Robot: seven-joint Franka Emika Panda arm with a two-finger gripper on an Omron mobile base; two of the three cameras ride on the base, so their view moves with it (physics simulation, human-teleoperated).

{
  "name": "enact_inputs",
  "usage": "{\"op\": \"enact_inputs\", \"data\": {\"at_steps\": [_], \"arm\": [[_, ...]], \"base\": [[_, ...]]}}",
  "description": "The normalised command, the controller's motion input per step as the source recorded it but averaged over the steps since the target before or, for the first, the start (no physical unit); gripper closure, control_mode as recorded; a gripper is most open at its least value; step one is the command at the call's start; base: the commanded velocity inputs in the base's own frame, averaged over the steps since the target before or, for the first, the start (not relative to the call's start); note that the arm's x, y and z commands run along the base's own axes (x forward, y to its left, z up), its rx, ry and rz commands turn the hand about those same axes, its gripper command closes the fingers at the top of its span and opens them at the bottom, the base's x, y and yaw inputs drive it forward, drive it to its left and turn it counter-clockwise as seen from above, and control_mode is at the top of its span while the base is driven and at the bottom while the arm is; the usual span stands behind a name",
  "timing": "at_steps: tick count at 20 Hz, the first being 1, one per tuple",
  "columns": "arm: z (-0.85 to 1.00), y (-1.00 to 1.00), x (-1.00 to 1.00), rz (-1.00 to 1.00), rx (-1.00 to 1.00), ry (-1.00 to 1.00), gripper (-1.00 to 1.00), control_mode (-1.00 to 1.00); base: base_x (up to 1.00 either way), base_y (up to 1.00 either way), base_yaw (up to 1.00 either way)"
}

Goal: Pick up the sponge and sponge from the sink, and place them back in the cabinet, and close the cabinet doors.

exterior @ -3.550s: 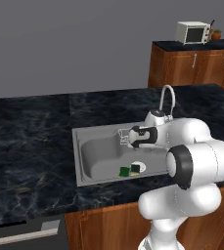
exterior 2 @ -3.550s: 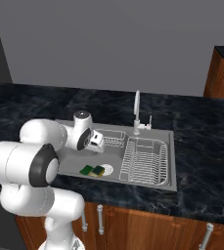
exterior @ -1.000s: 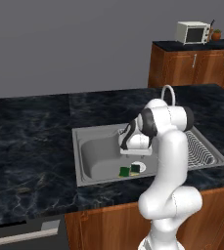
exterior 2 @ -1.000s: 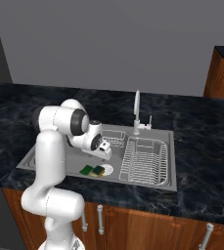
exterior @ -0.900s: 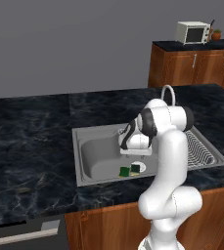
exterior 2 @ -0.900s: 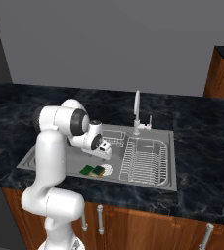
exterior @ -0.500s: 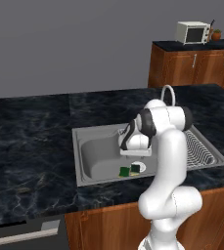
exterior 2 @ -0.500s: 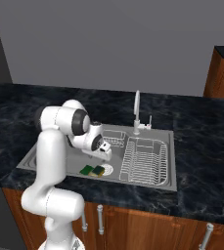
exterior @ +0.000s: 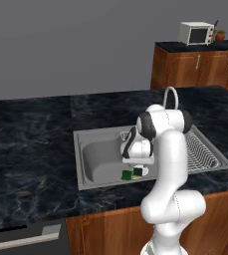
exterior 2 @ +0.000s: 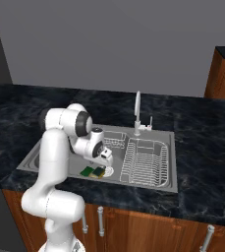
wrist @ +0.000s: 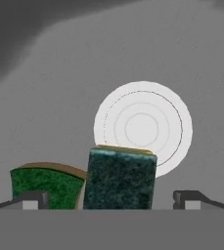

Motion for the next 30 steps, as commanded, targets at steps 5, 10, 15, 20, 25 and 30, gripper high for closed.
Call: {"op": "enact_inputs", "data": {"at_steps": [5,10,15,20,25,30], "arm": [[-0.2,-0.06,0.02,0.0,0.0,0.0,-1.0,-1.0],[-0.13,-0.07,0.06,0.0,0.0,0.0,-1.0,-1.0],[-0.11,-0.04,0.07,0.0,0.0,0.0,-1.0,-1.0],[-0.07,0.0,0.01,0.0,0.0,0.02,-1.0,-1.0],[-0.08,0.0,0.0,0.0,0.0,0.05,-1.0,-1.0],[-0.09,0.0,0.0,0.0,0.0,0.04,-1.0,-1.0]], "base": [[0.0,0.0,0.0],[0.0,0.0,0.0],[0.0,0.0,0.0],[0.0,0.0,0.0],[0.0,0.0,0.0],[0.0,0.0,0.0]]}}
